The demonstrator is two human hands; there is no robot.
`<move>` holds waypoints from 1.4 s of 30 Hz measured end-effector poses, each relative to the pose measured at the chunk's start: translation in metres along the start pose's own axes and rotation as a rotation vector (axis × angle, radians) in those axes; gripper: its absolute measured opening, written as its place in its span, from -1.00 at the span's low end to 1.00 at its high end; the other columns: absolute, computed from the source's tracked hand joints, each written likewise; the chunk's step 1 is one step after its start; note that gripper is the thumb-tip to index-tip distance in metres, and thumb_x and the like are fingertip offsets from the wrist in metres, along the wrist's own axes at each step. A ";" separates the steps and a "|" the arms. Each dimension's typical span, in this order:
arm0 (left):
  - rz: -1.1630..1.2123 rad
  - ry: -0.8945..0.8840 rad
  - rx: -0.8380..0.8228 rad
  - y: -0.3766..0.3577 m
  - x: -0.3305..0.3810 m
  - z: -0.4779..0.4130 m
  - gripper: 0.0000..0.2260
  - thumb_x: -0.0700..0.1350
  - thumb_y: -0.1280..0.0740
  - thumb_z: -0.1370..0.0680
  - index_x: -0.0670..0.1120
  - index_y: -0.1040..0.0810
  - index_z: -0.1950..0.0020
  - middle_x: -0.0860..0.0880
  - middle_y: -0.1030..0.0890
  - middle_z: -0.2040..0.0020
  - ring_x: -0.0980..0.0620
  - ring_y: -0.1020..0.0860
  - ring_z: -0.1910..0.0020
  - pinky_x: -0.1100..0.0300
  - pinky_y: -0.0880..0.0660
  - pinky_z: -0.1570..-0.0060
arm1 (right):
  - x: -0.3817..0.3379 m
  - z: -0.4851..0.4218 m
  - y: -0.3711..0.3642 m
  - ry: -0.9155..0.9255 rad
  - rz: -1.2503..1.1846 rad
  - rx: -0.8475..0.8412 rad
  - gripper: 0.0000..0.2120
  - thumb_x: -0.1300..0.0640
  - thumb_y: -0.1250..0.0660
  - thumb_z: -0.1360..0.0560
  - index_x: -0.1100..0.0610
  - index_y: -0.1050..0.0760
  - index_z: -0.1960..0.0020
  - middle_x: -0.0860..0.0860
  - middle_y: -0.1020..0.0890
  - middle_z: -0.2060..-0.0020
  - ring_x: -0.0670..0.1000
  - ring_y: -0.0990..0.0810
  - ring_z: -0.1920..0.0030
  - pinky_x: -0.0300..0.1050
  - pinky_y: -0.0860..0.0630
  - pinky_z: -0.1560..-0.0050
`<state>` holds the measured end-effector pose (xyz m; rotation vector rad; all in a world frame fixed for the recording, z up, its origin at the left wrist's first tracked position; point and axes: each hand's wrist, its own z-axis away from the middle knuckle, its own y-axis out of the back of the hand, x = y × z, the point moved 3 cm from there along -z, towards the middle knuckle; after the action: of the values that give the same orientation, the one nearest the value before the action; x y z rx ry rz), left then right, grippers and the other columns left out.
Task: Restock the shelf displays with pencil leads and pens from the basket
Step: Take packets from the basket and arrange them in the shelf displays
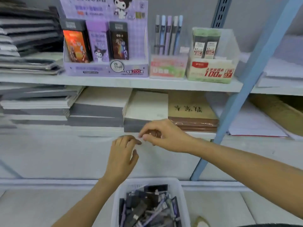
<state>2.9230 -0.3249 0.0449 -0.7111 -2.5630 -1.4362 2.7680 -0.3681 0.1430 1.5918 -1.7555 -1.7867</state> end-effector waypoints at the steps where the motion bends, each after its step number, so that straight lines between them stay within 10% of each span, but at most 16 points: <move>1: 0.010 0.063 -0.074 -0.014 -0.016 0.022 -0.72 -0.38 -0.41 -0.37 -0.14 -0.61 -0.03 -0.09 -0.59 -0.02 -0.17 -0.55 -0.02 0.00 -0.45 0.03 | 0.016 -0.001 -0.031 -0.063 -0.029 -0.095 -0.85 0.17 -0.30 -0.56 0.11 -0.62 -0.06 -0.06 -0.66 0.08 -0.13 -0.57 0.20 -0.25 -0.50 0.15; 6: 0.018 0.314 -0.404 -0.080 -0.073 0.129 -0.70 -0.37 -0.44 -0.40 -0.19 -0.61 -0.11 -0.19 -0.59 -0.18 -0.24 -0.57 -0.15 -0.02 -0.55 -0.02 | 0.101 0.023 -0.172 -0.369 -0.056 -0.494 -0.77 0.13 -0.29 -0.58 0.14 -0.54 -0.20 0.09 -0.64 -0.07 0.07 -0.60 -0.02 -0.13 -0.50 -0.06; 10: 0.006 0.406 -0.681 -0.117 -0.089 0.185 -0.52 -0.09 -0.22 -0.64 -0.16 -0.21 -0.54 -0.09 -0.09 -0.58 -0.07 -0.14 -0.55 0.16 -0.10 -0.48 | 0.151 0.077 -0.250 -0.596 -0.032 -0.728 -0.63 0.06 -0.30 -0.57 0.16 -0.41 -0.33 0.12 -0.55 -0.14 0.13 -0.55 -0.09 -0.06 -0.48 -0.08; 14: -0.079 0.289 -0.684 -0.126 -0.090 0.206 -0.38 -0.20 -0.65 -0.22 -0.31 -0.58 -0.23 -0.23 -0.54 -0.29 -0.19 -0.60 -0.18 0.09 -0.52 -0.11 | 0.176 0.134 -0.291 -0.570 0.059 -0.997 -0.44 -0.03 -0.38 -0.49 0.17 -0.27 -0.36 0.14 -0.43 -0.14 0.13 -0.44 -0.05 -0.03 -0.39 0.03; 16: -0.103 0.264 -0.620 -0.128 -0.088 0.208 -0.55 -0.17 -0.52 -0.39 -0.31 -0.58 -0.22 -0.23 -0.57 -0.26 -0.20 -0.60 -0.18 0.13 -0.43 -0.22 | 0.180 0.152 -0.301 -0.517 0.082 -1.048 -0.40 -0.11 -0.36 -0.49 0.14 -0.24 -0.38 0.18 -0.40 -0.25 0.16 -0.43 -0.18 -0.01 -0.40 -0.07; 23: -0.024 0.413 -0.647 -0.139 -0.086 0.212 -0.43 0.00 0.06 -0.56 -0.30 -0.33 -0.45 -0.25 -0.30 -0.48 -0.25 -0.26 -0.48 -0.16 -0.22 -0.45 | 0.190 0.162 -0.312 -0.439 0.040 -0.958 -0.69 -0.17 -0.23 -0.56 0.06 -0.40 -0.12 0.06 -0.54 0.01 0.02 -0.48 0.10 -0.10 -0.38 0.17; 28: -0.080 0.290 -0.650 -0.128 -0.080 0.205 -0.57 -0.09 -0.10 -0.58 -0.30 -0.52 -0.30 -0.27 -0.47 -0.36 -0.26 -0.46 -0.34 -0.12 -0.51 -0.19 | 0.201 0.158 -0.295 -0.490 -0.022 -0.930 -0.76 -0.12 -0.11 -0.63 -0.02 -0.42 0.08 -0.07 -0.53 0.21 -0.04 -0.49 0.24 -0.08 -0.44 0.20; 32: -0.015 0.425 -0.618 -0.130 -0.080 0.203 -0.59 -0.07 -0.09 -0.66 -0.27 -0.40 -0.42 -0.25 -0.31 -0.48 -0.25 -0.26 -0.48 -0.08 -0.28 -0.44 | 0.206 0.152 -0.277 -0.527 -0.023 -0.875 -0.77 -0.10 -0.03 -0.66 -0.09 -0.37 0.10 -0.06 -0.51 0.24 -0.05 -0.47 0.28 -0.09 -0.46 0.17; 35: 0.021 0.457 -0.465 -0.132 -0.074 0.193 -0.71 -0.14 -0.15 -0.63 -0.25 -0.57 -0.20 -0.25 -0.54 -0.22 -0.28 -0.49 -0.21 -0.10 -0.46 -0.16 | 0.204 0.138 -0.257 -0.610 -0.129 -0.706 -0.73 -0.09 0.02 -0.67 -0.10 -0.33 0.15 -0.07 -0.48 0.29 -0.04 -0.45 0.30 -0.09 -0.48 0.17; 42: 0.881 1.010 -0.610 -0.157 -0.037 0.170 -0.75 0.05 -0.17 -0.65 -0.02 -0.59 -0.08 -0.01 -0.62 -0.01 0.01 -0.56 -0.05 0.20 -0.47 -0.02 | 0.167 0.110 -0.245 -0.785 -0.643 -0.416 -0.65 -0.13 0.00 -0.65 0.14 -0.36 -0.04 0.01 -0.40 0.35 -0.07 -0.31 0.42 -0.24 -0.29 0.40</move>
<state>2.9047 -0.2659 -0.1811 -0.7358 -0.8806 -1.5822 2.7458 -0.3524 -0.1719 1.4566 -0.9340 -3.1478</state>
